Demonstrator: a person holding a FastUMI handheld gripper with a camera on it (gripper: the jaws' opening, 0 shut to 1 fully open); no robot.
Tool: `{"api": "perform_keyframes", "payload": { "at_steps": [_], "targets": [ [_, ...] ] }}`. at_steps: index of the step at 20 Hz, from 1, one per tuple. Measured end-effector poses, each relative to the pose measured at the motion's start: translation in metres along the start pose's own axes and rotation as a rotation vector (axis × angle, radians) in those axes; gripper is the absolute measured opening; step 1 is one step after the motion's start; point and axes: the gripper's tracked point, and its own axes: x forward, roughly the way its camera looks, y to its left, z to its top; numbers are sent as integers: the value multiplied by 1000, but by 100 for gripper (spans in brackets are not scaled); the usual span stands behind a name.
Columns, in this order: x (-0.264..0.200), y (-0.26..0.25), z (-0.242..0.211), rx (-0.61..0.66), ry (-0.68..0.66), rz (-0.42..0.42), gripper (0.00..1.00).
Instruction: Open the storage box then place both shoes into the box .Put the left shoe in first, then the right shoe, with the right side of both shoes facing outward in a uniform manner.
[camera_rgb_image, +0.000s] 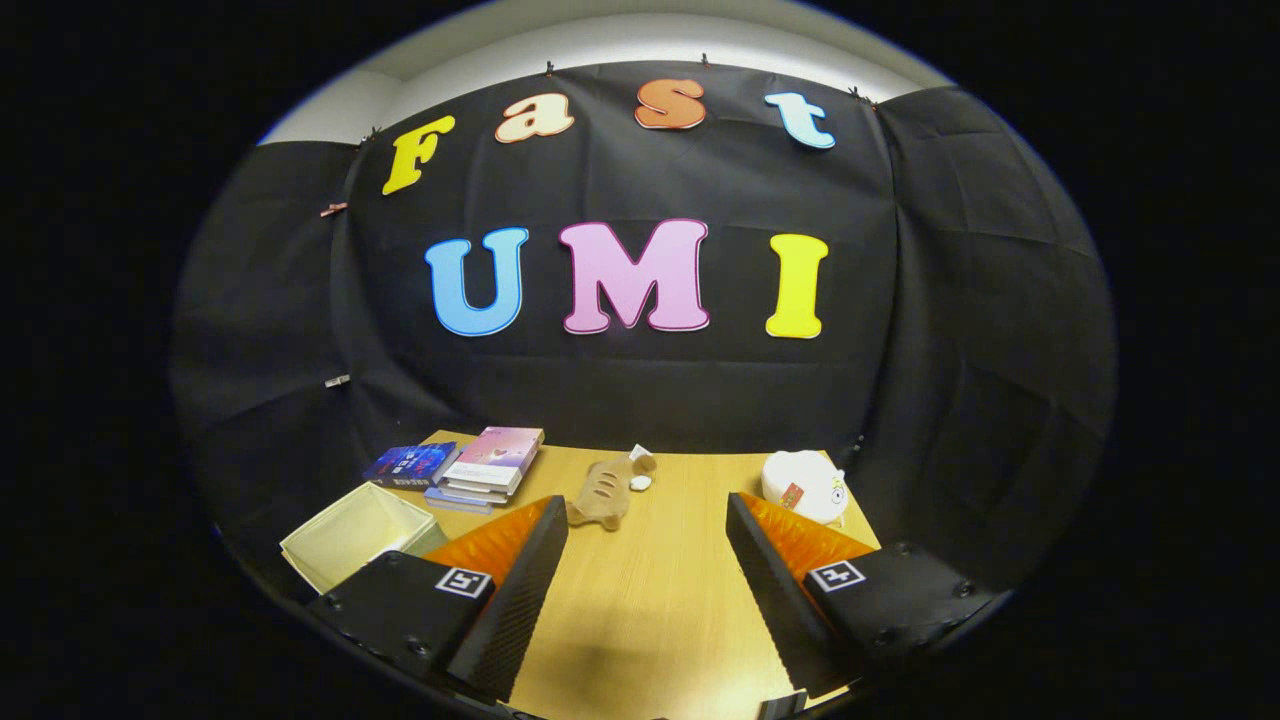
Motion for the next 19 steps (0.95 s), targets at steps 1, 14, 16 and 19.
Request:
{"api": "perform_keyframes", "payload": {
  "at_steps": [1,14,16,19],
  "targets": [
    [-4,-3,6,7,-19,6,99],
    [-38,8,53,-85,-244,-15,98],
    [-47,14,59,-82,-270,-26,98],
    [-53,11,63,-6,-299,-53,98]
  ]
}}
